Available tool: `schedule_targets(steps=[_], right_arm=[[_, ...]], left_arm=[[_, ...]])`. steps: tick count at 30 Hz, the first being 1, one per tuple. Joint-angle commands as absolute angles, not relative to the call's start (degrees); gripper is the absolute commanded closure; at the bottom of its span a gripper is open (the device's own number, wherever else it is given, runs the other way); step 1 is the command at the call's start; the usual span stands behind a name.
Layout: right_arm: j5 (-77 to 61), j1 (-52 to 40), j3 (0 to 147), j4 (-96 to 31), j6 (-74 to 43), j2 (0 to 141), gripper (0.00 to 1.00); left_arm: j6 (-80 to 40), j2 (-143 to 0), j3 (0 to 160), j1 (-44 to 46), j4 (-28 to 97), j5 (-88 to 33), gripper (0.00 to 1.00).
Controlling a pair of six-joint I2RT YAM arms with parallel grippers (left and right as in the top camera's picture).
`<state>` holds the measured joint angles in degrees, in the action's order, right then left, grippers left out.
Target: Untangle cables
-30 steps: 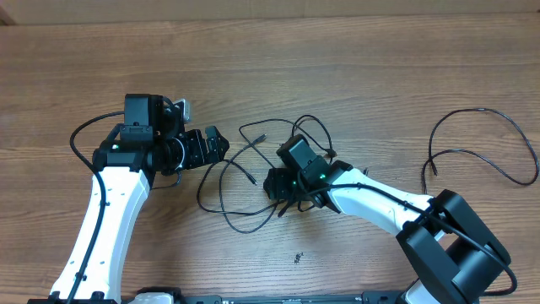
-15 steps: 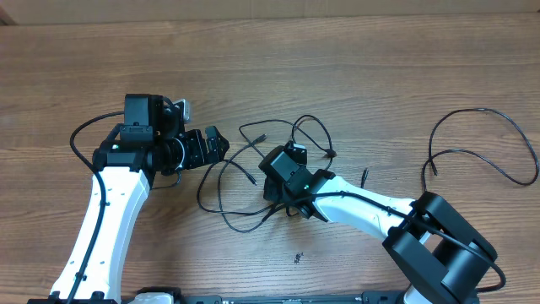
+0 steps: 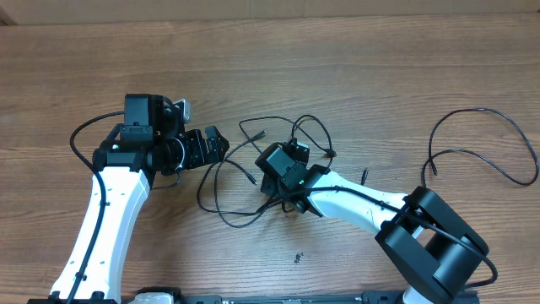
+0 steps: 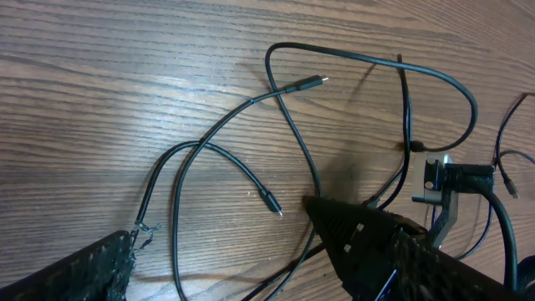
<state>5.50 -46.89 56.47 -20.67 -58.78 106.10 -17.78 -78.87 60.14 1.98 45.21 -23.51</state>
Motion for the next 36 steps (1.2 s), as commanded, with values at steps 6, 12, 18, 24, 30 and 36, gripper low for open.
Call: schedule_targets(steps=[6, 12, 18, 24, 30, 36], right_arm=[[1.3, -48.4, 51.7, -21.7, -62.0, 115.0, 0.96], [-3.2, -47.4, 52.8, -21.4, -62.6, 113.7, 0.96], [-3.0, -45.8, 53.3, -25.6, -54.6, 99.0, 0.96], [-2.5, -45.6, 53.7, -26.8, -49.9, 83.6, 0.96], [-1.1, -45.6, 57.3, -27.7, -45.9, 69.8, 0.96], [9.3, -45.6, 65.2, -29.5, -39.8, 65.3, 0.96]], left_arm=[[-16.7, -79.1, 60.5, 1.9, 45.2, -23.4, 0.00], [-16.7, -79.1, 60.5, 1.9, 45.2, -23.4, 0.01], [-16.7, -79.1, 60.5, 1.9, 45.2, -23.4, 0.00], [-16.7, -79.1, 60.5, 1.9, 45.2, -23.4, 0.01], [-16.7, -79.1, 60.5, 1.9, 45.2, -23.4, 0.00], [-16.7, -79.1, 60.5, 1.9, 45.2, -23.4, 0.00]])
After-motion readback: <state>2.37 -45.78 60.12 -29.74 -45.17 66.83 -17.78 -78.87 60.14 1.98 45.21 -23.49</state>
